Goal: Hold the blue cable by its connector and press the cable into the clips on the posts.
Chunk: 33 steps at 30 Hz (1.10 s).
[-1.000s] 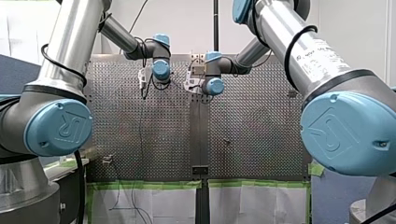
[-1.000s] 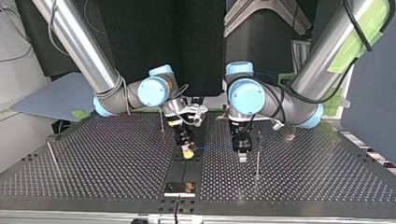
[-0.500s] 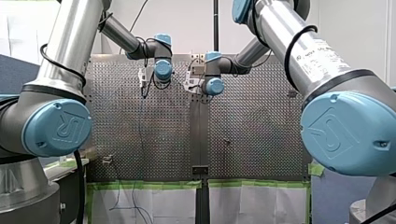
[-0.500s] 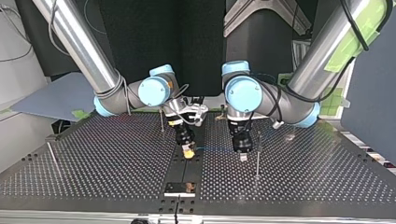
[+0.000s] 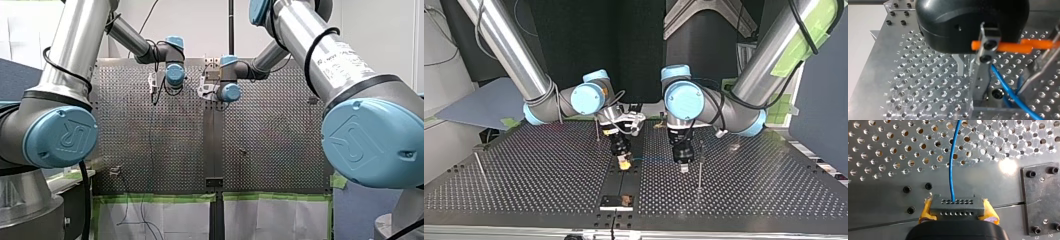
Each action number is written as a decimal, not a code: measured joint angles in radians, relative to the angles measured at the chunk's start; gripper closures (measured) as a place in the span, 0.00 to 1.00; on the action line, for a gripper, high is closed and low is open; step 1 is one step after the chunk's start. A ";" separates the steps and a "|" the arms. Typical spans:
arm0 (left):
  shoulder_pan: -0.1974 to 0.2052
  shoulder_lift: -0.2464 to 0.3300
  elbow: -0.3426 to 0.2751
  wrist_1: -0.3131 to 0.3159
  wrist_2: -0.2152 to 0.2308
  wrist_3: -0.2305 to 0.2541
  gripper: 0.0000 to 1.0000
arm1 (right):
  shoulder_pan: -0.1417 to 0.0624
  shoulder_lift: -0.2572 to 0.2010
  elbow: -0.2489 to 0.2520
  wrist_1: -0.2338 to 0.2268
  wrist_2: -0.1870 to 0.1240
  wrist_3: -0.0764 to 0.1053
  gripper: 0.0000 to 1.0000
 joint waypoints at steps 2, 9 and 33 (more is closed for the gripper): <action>-0.001 0.000 0.000 -0.001 -0.002 0.001 0.36 | -0.001 0.000 0.000 0.000 0.000 0.000 1.00; -0.005 0.000 0.000 -0.005 -0.014 0.008 0.25 | 0.000 0.000 0.000 0.000 -0.001 0.000 1.00; -0.022 0.000 0.000 -0.011 -0.054 0.038 0.99 | 0.000 0.000 0.000 0.002 -0.001 0.000 1.00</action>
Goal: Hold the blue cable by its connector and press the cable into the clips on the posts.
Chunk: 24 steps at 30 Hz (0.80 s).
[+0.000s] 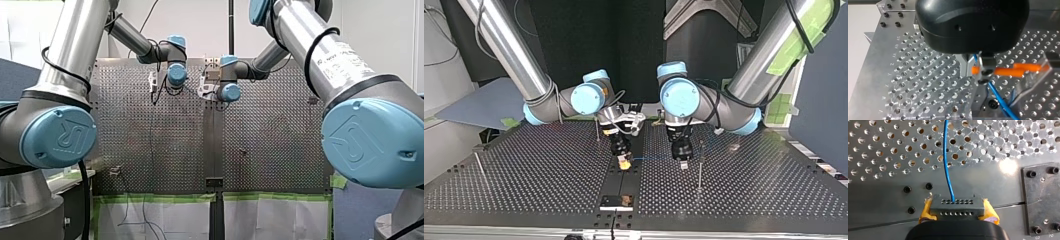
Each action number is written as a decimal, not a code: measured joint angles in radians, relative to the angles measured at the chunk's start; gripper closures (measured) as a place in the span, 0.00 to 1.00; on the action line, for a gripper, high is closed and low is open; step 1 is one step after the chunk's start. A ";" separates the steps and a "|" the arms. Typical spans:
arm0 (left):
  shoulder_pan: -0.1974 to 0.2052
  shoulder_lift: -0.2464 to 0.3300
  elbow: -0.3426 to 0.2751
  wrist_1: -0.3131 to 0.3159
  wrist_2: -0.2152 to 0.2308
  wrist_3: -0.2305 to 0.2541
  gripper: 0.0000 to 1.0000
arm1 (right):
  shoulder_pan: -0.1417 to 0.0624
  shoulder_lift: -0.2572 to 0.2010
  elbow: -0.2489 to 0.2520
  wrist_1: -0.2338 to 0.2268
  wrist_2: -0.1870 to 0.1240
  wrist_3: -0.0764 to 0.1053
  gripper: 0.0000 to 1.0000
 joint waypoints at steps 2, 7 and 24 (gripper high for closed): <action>-0.001 0.000 0.000 0.000 0.003 0.000 0.99 | -0.001 0.000 0.000 0.003 0.000 0.000 1.00; -0.005 0.000 0.000 0.007 0.012 0.000 0.99 | -0.009 0.000 0.002 0.024 0.004 0.000 1.00; -0.027 -0.041 0.000 0.091 0.040 -0.017 0.99 | -0.038 0.000 0.104 0.024 0.051 -0.001 1.00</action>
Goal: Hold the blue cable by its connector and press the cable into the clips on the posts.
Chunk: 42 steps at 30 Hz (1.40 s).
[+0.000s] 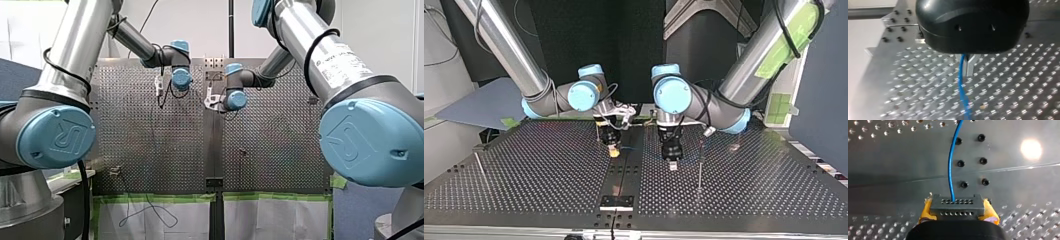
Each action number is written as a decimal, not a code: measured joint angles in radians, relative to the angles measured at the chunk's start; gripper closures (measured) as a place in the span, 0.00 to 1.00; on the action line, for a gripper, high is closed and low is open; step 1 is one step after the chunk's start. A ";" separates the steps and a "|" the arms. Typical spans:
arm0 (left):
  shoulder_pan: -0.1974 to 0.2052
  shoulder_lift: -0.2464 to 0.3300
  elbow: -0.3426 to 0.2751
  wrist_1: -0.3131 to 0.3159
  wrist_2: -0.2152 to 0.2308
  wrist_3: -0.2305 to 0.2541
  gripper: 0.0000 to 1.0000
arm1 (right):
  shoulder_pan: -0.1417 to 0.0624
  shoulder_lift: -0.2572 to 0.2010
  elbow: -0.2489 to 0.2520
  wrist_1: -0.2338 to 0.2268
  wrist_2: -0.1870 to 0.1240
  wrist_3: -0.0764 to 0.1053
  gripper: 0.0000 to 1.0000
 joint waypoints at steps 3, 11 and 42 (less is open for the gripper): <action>-0.007 -0.026 0.000 0.001 0.001 -0.006 0.99 | -0.016 0.000 0.023 -0.019 0.006 0.000 1.00; -0.024 -0.078 0.000 0.003 -0.001 -0.027 0.99 | -0.040 0.000 0.107 -0.051 0.011 -0.009 1.00; -0.140 -0.156 -0.048 0.080 -0.023 -0.084 0.99 | -0.079 -0.089 0.323 -0.160 0.019 -0.068 1.00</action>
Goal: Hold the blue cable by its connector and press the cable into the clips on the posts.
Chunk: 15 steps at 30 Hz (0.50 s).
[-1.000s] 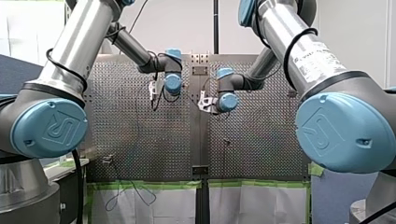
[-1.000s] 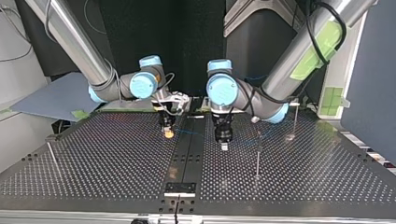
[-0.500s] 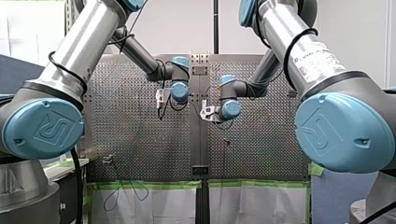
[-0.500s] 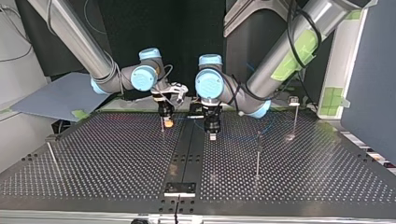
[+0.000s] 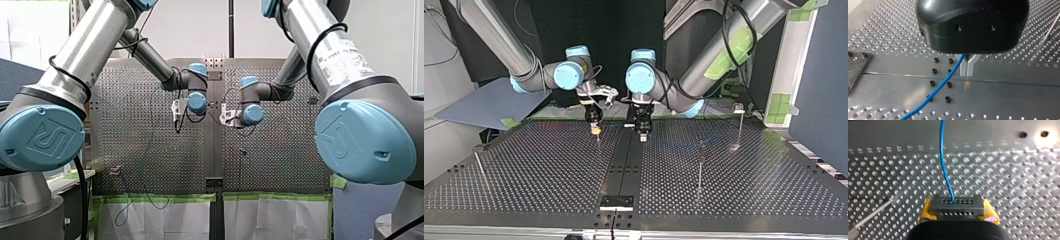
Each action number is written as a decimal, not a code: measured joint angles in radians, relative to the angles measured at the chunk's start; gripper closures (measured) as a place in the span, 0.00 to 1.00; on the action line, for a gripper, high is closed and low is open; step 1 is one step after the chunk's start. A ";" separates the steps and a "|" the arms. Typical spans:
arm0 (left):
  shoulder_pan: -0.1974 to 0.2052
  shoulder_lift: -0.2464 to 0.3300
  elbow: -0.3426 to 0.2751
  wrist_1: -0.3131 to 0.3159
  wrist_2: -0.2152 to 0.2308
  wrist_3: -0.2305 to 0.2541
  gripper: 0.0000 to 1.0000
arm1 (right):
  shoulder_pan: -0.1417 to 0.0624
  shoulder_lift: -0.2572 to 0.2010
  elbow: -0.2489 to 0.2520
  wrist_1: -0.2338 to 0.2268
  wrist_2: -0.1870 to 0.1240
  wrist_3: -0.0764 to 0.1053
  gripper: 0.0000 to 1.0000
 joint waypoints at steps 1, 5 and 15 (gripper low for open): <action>-0.003 0.000 -0.005 0.006 0.000 -0.003 0.99 | -0.002 -0.005 0.009 -0.004 0.000 0.000 1.00; -0.015 0.000 -0.014 0.014 -0.001 -0.007 0.99 | -0.012 -0.016 0.053 -0.027 0.001 -0.001 1.00; -0.057 -0.038 -0.017 0.040 -0.009 -0.016 0.99 | -0.032 -0.017 0.151 -0.114 0.000 0.021 1.00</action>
